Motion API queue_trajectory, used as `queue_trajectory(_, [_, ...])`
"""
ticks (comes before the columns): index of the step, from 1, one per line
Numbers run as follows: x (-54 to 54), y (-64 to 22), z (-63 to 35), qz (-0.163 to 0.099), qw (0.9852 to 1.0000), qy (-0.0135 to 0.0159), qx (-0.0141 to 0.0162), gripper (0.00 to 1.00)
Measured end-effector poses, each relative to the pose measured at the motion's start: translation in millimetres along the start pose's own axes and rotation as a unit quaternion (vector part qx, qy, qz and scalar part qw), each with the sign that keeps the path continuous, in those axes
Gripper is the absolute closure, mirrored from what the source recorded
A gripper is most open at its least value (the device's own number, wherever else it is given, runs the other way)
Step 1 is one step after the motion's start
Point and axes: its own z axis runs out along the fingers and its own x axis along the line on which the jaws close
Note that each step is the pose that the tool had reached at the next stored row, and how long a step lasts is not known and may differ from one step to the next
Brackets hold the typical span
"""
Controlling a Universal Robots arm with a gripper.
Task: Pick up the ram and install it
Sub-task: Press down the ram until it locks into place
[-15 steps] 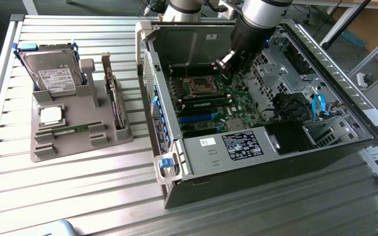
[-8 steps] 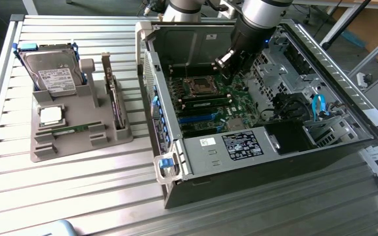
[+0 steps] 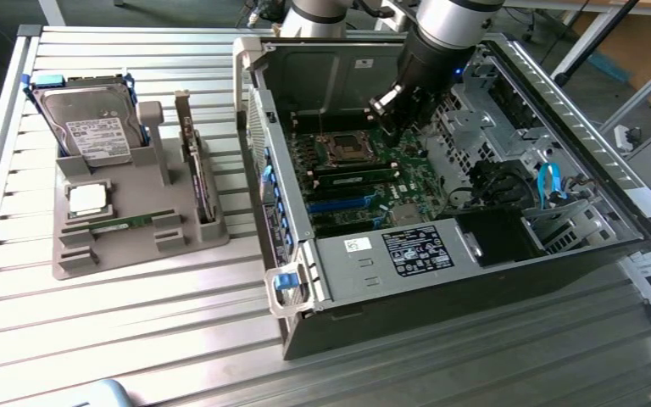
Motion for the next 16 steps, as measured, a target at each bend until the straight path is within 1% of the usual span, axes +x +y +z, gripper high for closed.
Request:
queue_trajectory(3, [0.0,0.0,0.0,0.011,0.9999,-0.0003,0.0000,0.89])
queue_trajectory(5, [0.0,0.0,0.0,0.024,0.9997,-0.0006,0.0000,0.89])
queue_trajectory(8, [0.0,0.0,0.0,0.035,0.9994,-0.0009,0.0001,0.89])
queue_trajectory(16, [0.0,0.0,0.0,0.061,0.9981,-0.0015,0.0002,0.89])
